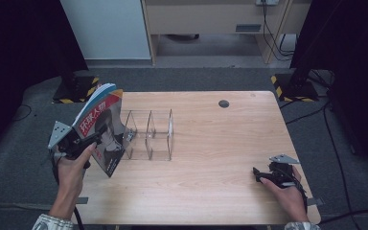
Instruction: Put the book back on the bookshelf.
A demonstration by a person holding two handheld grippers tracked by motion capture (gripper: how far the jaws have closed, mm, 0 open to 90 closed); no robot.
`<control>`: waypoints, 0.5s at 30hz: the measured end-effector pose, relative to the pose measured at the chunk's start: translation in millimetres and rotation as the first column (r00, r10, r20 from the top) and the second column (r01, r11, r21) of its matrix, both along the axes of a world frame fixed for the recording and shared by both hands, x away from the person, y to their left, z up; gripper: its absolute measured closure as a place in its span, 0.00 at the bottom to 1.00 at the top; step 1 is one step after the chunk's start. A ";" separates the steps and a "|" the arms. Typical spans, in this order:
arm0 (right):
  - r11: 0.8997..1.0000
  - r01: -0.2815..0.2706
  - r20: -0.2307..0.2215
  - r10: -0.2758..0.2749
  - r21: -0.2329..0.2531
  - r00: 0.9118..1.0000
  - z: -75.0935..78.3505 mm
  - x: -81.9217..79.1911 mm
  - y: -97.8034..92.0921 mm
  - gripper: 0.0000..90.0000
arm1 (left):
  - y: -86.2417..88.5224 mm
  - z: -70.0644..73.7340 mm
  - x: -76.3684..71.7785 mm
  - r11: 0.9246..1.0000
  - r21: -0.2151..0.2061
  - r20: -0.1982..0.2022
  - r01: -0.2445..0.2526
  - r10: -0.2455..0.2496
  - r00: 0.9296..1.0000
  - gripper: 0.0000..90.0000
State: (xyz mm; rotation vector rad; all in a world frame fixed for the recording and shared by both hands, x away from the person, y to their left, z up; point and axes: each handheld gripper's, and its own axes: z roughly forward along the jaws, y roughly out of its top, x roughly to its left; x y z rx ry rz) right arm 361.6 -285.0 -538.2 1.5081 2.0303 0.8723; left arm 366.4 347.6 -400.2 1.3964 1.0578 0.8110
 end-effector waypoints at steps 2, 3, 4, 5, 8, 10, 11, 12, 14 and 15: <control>1.000 0.000 -0.001 0.000 0.001 1.000 0.0 0.0 0.0 0.12 | 3.2 -0.4 -4.1 1.000 0.000 -0.008 -0.005 0.005 1.000 0.19; 1.000 0.000 -0.001 0.000 0.001 1.000 0.0 0.0 0.0 0.12 | 3.2 -0.4 -4.1 1.000 0.000 -0.008 -0.005 0.005 1.000 0.17; 1.000 0.000 0.000 0.000 0.000 1.000 0.0 0.0 0.0 0.12 | 5.0 -1.6 -6.2 1.000 -0.004 -0.013 -0.004 0.004 1.000 0.17; 1.000 0.000 0.000 0.000 0.000 1.000 0.0 0.0 0.0 0.12 | 5.0 -1.6 -6.2 1.000 -0.004 -0.013 -0.004 0.004 1.000 0.16; 1.000 0.000 0.000 0.000 0.000 1.000 0.0 0.0 0.0 0.12 | 6.8 -5.0 -10.1 1.000 0.029 -0.036 0.004 -0.003 0.999 0.14; 1.000 0.000 0.000 0.000 0.000 1.000 0.0 0.0 0.0 0.12 | 7.8 -5.2 -12.2 0.999 0.041 -0.039 0.005 -0.003 0.999 0.13; 1.000 -0.001 0.000 0.001 0.000 1.000 0.0 0.0 0.0 0.12 | 8.8 -4.8 -13.6 0.999 0.042 -0.045 0.006 -0.005 0.999 0.13; 1.000 -0.001 0.001 0.001 -0.001 1.000 -0.1 0.0 -0.1 0.12 | 9.9 -4.2 -15.6 0.999 0.039 -0.046 0.012 -0.010 0.999 0.12; 1.000 0.000 0.000 0.000 0.000 1.000 0.0 0.0 0.0 0.12 | 10.4 -3.9 -16.9 0.999 0.043 -0.046 0.010 -0.008 0.999 0.11; 1.000 0.000 0.001 0.000 0.000 1.000 -0.1 0.0 0.0 0.12 | 11.3 -3.9 -18.7 0.998 0.056 -0.045 0.005 -0.003 0.999 0.11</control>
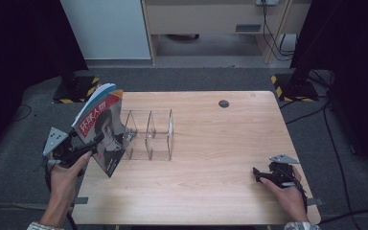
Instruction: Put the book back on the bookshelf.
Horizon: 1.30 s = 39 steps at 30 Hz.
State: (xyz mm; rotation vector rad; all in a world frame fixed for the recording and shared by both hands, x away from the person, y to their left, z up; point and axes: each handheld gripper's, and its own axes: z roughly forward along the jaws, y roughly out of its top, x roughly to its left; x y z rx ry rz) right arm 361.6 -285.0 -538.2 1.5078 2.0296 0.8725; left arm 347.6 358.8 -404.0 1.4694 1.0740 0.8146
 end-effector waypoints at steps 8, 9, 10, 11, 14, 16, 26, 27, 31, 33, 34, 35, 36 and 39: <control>1.000 -0.001 -0.001 0.001 0.000 1.000 0.0 0.0 -0.1 0.12 | 5.0 -3.4 -8.1 1.000 0.025 -0.019 -0.002 0.003 1.000 0.10; 1.000 0.000 -0.001 0.000 0.000 1.000 0.0 0.0 0.0 0.12 | 5.3 -4.1 -9.3 0.999 0.032 -0.026 -0.004 0.005 1.000 0.10; 1.000 -0.001 0.000 0.001 -0.001 1.000 0.0 0.0 -0.1 0.12 | 5.5 -4.7 -9.9 0.999 0.034 -0.029 -0.003 0.004 1.000 0.09; 1.000 0.003 0.000 -0.003 0.001 1.000 0.0 0.0 0.1 0.12 | 5.5 -5.9 -10.5 0.999 0.039 -0.037 0.001 0.000 0.999 0.09; 1.000 0.003 0.000 -0.003 0.001 1.000 0.0 0.0 0.1 0.12 | 5.6 -7.2 -12.8 0.999 0.045 -0.041 0.001 0.001 0.999 0.09; 1.000 0.003 0.000 -0.003 0.000 1.000 0.0 -0.2 0.2 0.12 | 5.8 -7.9 -14.9 0.999 0.050 -0.042 -0.002 0.004 0.999 0.09; 1.000 -0.006 0.002 0.006 -0.005 1.000 0.0 -0.4 -0.4 0.12 | 4.5 -17.6 -21.2 0.997 0.080 -0.063 0.006 -0.001 0.998 0.08; 1.000 -0.006 0.002 0.006 -0.005 1.000 0.0 -0.4 -0.4 0.12 | 4.3 -18.4 -21.9 0.997 0.081 -0.065 0.006 -0.001 0.998 0.08; 1.000 -0.006 0.002 0.006 -0.006 1.000 0.0 -0.5 -0.4 0.12 | 3.2 -23.8 -27.4 0.996 0.084 -0.075 0.016 -0.009 0.997 0.08; 1.000 -0.006 0.002 0.006 -0.006 1.000 0.0 -0.6 -0.4 0.12 | 2.8 -25.4 -30.6 0.996 0.091 -0.075 0.015 -0.008 0.997 0.07; 1.000 -0.006 0.002 0.006 -0.006 1.000 0.0 -0.6 -0.4 0.12 | 2.8 -25.4 -30.6 0.996 0.091 -0.075 0.015 -0.008 0.997 0.07; 1.000 -0.006 0.002 0.006 -0.006 1.000 0.0 -0.6 -0.4 0.12 | 2.8 -26.1 -32.3 0.995 0.096 -0.076 0.016 -0.009 0.997 0.07; 1.000 -0.006 0.002 0.006 -0.006 1.000 0.0 -0.6 -0.4 0.12 | 2.8 -26.9 -34.0 0.995 0.095 -0.077 0.015 -0.007 0.997 0.07; 1.000 -0.006 0.002 0.006 -0.005 1.000 0.0 -0.9 -0.3 0.12 | 3.3 -31.1 -40.2 0.996 0.091 -0.091 0.020 -0.011 0.996 0.07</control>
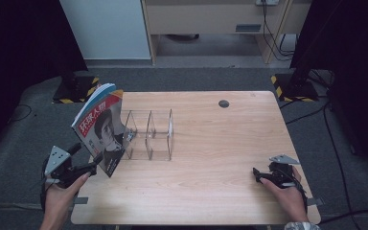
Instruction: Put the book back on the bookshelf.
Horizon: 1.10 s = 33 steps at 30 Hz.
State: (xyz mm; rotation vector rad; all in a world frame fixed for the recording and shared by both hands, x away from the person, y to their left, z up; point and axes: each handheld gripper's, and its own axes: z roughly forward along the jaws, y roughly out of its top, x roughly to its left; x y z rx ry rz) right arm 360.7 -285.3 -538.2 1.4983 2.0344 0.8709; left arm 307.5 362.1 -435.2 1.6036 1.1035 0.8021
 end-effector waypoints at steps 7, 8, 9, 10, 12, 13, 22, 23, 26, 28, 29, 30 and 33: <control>1.000 0.001 -0.001 -0.001 0.000 1.000 0.0 -0.5 0.2 0.12 | 0.0 -6.4 -11.7 1.000 -0.012 -0.013 0.009 -0.009 1.000 0.07; 1.000 0.001 0.000 -0.001 0.001 1.000 0.0 -0.4 0.3 0.12 | -0.3 -7.6 -14.8 1.000 -0.016 -0.013 0.012 -0.013 1.000 0.08; 1.000 0.001 0.000 -0.001 0.001 1.000 0.0 -0.4 0.3 0.12 | -0.4 -8.4 -16.4 1.000 -0.015 -0.017 0.015 -0.015 1.000 0.08; 1.000 0.002 0.001 -0.002 0.001 1.000 -0.1 -0.4 0.3 0.12 | -1.1 -9.6 -18.5 1.000 -0.017 -0.022 0.016 -0.016 1.000 0.08; 1.000 0.001 0.001 -0.001 0.001 1.000 -0.1 -0.4 0.3 0.12 | -2.7 -12.5 -24.3 0.999 -0.021 -0.039 0.029 -0.030 0.999 0.08; 1.000 0.001 0.001 -0.001 0.001 1.000 -0.1 -0.4 0.3 0.12 | -2.7 -12.5 -24.3 0.999 -0.021 -0.039 0.029 -0.030 0.999 0.08; 1.000 0.000 -0.002 0.000 0.001 1.000 0.0 -0.4 0.4 0.11 | -10.2 -13.0 -36.5 0.997 -0.027 -0.042 0.070 -0.071 0.997 0.09; 1.000 -0.001 -0.002 0.001 0.001 1.000 0.1 -0.4 0.3 0.11 | -12.2 -13.0 -36.5 0.996 -0.030 -0.043 0.078 -0.080 0.996 0.09; 1.000 -0.001 -0.003 0.001 0.002 1.000 0.0 -0.3 0.3 0.11 | -20.5 -12.3 -34.9 0.994 -0.033 -0.048 0.102 -0.104 0.993 0.09; 1.000 -0.001 -0.003 0.001 0.002 1.000 0.1 -0.3 0.3 0.11 | -23.4 -12.3 -34.6 0.993 -0.032 -0.047 0.111 -0.112 0.993 0.09; 1.000 -0.002 -0.003 0.002 0.002 1.000 0.0 -0.3 0.3 0.11 | -26.0 -12.2 -34.4 0.993 -0.026 -0.049 0.119 -0.120 0.992 0.09; 1.000 -0.002 -0.003 0.002 0.002 1.000 0.0 -0.3 0.3 0.11 | -28.6 -12.1 -34.0 0.992 -0.025 -0.051 0.127 -0.128 0.990 0.09; 1.000 -0.002 -0.003 0.002 0.003 1.000 0.1 -0.2 0.3 0.11 | -36.6 -11.5 -31.3 0.989 -0.019 -0.054 0.146 -0.147 0.988 0.09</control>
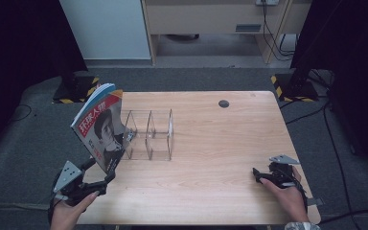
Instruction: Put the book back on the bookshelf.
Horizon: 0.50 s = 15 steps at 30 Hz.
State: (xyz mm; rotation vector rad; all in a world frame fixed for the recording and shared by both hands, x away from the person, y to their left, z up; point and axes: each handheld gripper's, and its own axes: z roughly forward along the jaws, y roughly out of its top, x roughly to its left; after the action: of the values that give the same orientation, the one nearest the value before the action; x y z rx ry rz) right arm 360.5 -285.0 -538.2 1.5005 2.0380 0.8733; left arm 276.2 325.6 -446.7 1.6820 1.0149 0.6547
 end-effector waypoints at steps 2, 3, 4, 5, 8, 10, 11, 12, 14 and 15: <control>1.000 0.000 0.000 0.000 0.000 1.000 0.0 0.0 0.0 0.11 | -5.3 0.6 2.5 1.000 -0.016 -0.006 0.014 -0.014 1.000 0.09; 1.000 0.000 0.000 0.000 0.000 1.000 0.0 0.0 0.0 0.11 | -7.2 0.8 3.4 1.000 -0.019 -0.008 0.019 -0.019 1.000 0.09; 1.000 0.000 0.000 0.000 0.000 1.000 0.0 0.0 0.0 0.11 | -11.6 1.5 5.2 0.999 -0.013 -0.008 0.030 -0.030 1.000 0.09; 1.000 -0.001 0.000 0.001 0.000 1.000 0.0 0.0 0.0 0.11 | -13.8 1.9 6.3 0.999 -0.010 -0.010 0.039 -0.039 0.999 0.09; 1.000 -0.001 0.000 0.001 0.000 1.000 0.0 0.1 0.0 0.11 | -18.3 2.5 8.8 0.999 -0.001 -0.013 0.048 -0.048 0.999 0.09; 1.000 -0.002 0.000 0.002 -0.001 1.000 0.0 0.1 -0.1 0.11 | -22.6 3.0 11.8 0.998 -0.006 -0.016 0.055 -0.055 0.998 0.09; 1.000 -0.002 0.000 0.002 -0.001 1.000 0.0 0.1 0.0 0.11 | -24.0 3.1 12.8 0.998 -0.003 -0.018 0.058 -0.058 0.998 0.09; 1.000 0.000 -0.001 0.000 0.001 1.000 0.0 0.0 0.2 0.11 | -25.9 3.3 14.1 0.998 0.001 -0.019 0.061 -0.061 0.998 0.09; 1.000 -0.002 0.000 0.002 -0.001 1.000 0.0 0.1 0.0 0.11 | -29.6 3.5 17.3 0.998 0.003 -0.024 0.070 -0.070 0.997 0.09; 1.000 -0.002 0.000 0.002 -0.001 1.000 0.0 0.1 0.0 0.11 | -31.6 3.5 18.7 0.997 0.001 -0.027 0.072 -0.072 0.997 0.09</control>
State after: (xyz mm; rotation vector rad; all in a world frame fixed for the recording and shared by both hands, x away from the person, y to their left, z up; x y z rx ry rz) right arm 360.7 -285.0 -538.2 1.4986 2.0398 0.8730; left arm 294.9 294.0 -443.2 1.7255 0.9681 0.5869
